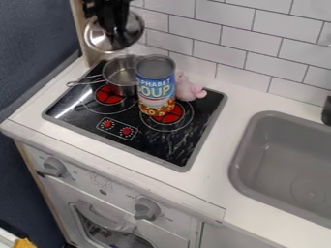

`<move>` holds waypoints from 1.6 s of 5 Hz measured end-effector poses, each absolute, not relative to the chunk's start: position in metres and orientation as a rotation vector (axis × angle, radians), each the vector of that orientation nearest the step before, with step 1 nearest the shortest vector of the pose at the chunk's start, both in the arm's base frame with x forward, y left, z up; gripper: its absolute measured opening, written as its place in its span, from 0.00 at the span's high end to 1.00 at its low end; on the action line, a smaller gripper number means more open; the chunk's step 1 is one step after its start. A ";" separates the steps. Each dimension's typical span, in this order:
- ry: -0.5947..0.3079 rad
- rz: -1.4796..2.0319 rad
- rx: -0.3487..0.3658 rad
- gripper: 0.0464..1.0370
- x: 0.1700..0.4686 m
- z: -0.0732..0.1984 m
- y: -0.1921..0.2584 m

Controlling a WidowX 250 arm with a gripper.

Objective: Remove the lid from the metal pot and put it on the right side of the blue can

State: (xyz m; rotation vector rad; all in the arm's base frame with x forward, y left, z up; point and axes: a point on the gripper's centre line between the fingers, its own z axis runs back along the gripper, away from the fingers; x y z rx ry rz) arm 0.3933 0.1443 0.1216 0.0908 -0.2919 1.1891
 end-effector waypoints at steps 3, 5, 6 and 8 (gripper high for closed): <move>-0.303 0.783 0.057 0.78 0.385 0.129 0.010; -0.248 0.635 0.069 0.78 0.374 0.082 -0.034; -0.221 0.610 0.063 0.78 0.376 0.061 -0.038; -0.146 0.578 0.069 0.78 0.381 0.017 -0.044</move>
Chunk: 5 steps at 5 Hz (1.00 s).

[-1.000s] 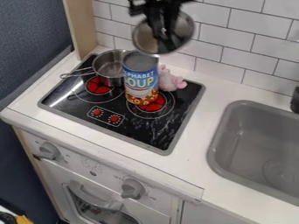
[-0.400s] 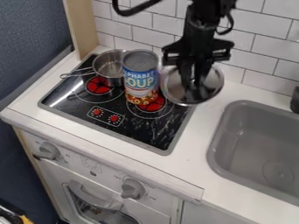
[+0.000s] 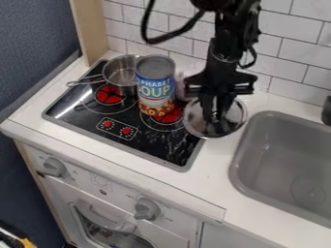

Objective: Remove the lid from the metal pot and put it on the right side of the blue can

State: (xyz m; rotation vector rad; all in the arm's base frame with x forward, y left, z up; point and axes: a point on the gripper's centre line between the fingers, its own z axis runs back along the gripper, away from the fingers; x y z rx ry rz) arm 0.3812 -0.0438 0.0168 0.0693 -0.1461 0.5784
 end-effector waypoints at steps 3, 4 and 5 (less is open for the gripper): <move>-0.100 0.570 0.114 0.71 0.395 -0.015 -0.044; -0.090 0.584 0.132 0.41 0.398 -0.018 -0.040; -0.084 0.600 0.136 0.12 0.398 -0.018 -0.036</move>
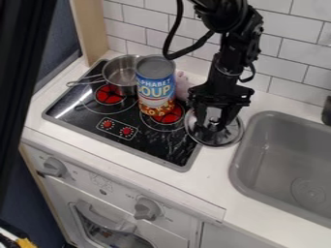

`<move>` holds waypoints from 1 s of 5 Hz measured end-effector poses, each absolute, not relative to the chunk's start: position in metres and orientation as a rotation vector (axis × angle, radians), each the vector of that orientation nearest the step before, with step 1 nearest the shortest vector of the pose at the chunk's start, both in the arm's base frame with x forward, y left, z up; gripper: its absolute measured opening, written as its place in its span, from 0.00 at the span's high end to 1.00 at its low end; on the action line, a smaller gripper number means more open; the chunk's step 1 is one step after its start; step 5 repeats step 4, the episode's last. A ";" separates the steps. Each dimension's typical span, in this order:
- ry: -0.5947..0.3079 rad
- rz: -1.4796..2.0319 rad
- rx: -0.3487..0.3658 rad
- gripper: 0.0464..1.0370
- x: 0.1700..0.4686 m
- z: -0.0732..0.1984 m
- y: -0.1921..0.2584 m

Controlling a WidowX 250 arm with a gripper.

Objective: Remove the lid from the metal pot and put it on the right side of the blue can

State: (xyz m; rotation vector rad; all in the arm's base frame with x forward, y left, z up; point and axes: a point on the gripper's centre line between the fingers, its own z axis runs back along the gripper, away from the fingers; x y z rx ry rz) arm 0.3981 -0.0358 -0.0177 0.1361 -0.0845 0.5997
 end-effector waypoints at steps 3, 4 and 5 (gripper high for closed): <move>-0.128 0.650 0.057 0.04 0.404 0.031 -0.021; -0.196 0.654 0.018 0.04 0.408 0.061 -0.013; -0.196 0.654 0.018 0.04 0.408 0.061 -0.013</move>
